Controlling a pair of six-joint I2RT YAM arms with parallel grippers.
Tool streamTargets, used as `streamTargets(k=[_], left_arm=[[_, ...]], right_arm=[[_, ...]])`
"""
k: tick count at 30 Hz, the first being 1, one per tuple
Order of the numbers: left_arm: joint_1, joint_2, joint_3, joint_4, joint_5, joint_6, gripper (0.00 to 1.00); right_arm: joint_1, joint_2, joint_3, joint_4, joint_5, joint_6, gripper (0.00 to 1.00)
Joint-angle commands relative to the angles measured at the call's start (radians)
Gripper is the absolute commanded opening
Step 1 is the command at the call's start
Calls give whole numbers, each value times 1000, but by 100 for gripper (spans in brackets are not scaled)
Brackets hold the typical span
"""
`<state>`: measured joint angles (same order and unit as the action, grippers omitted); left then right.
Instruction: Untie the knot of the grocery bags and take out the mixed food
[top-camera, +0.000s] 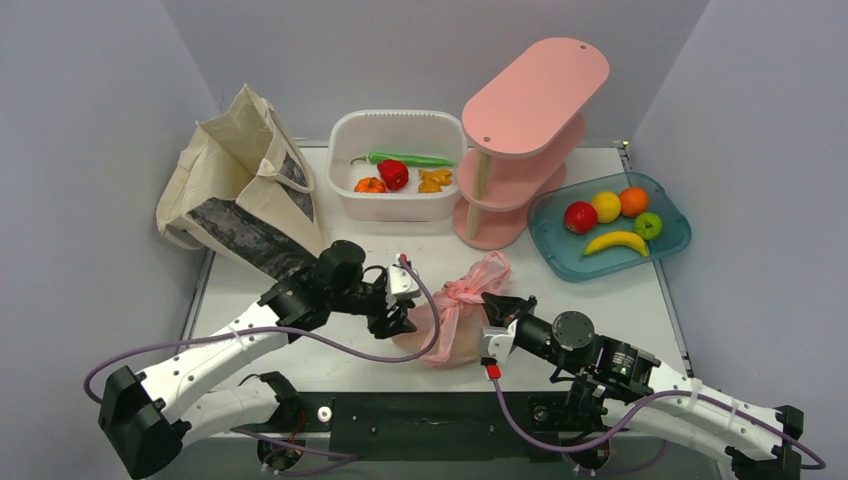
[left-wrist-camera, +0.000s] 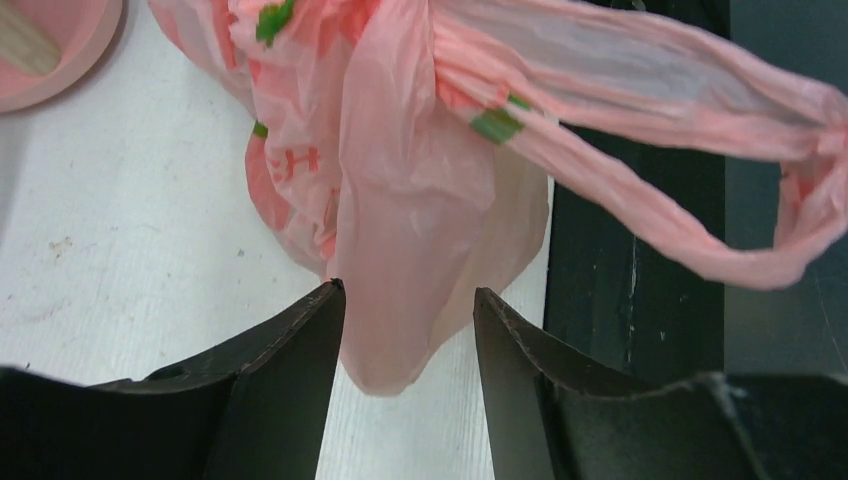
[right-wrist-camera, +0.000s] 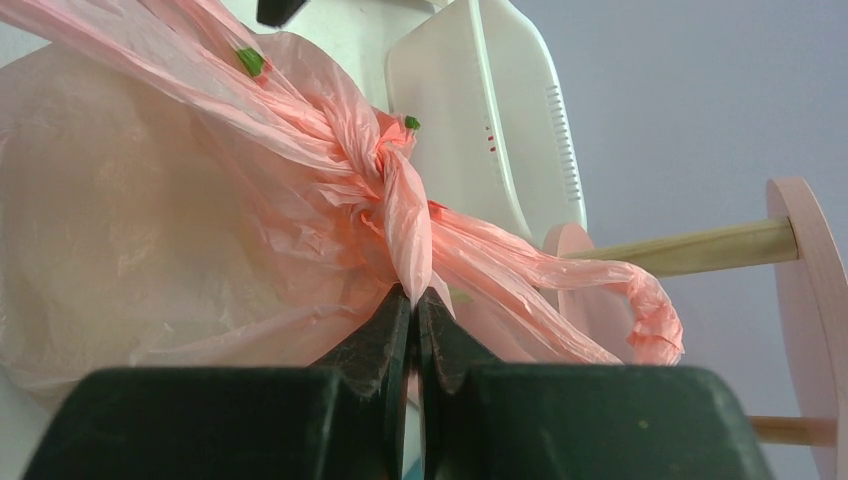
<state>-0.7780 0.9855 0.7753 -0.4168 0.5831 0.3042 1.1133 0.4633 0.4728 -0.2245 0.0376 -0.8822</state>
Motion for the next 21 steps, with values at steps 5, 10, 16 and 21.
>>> streamTargets(k=[5, 10, 16, 21], left_arm=[[-120, 144, 56, 229, -129, 11, 50], [-93, 184, 39, 149, -177, 20, 36], [96, 60, -78, 110, -117, 31, 0], [165, -76, -146, 27, -107, 152, 0]], right_arm=[[4, 13, 13, 70, 14, -1, 0], [-4, -11, 13, 42, 49, -2, 0], [-48, -51, 8, -17, 78, -9, 0], [-185, -53, 12, -19, 45, -22, 0]])
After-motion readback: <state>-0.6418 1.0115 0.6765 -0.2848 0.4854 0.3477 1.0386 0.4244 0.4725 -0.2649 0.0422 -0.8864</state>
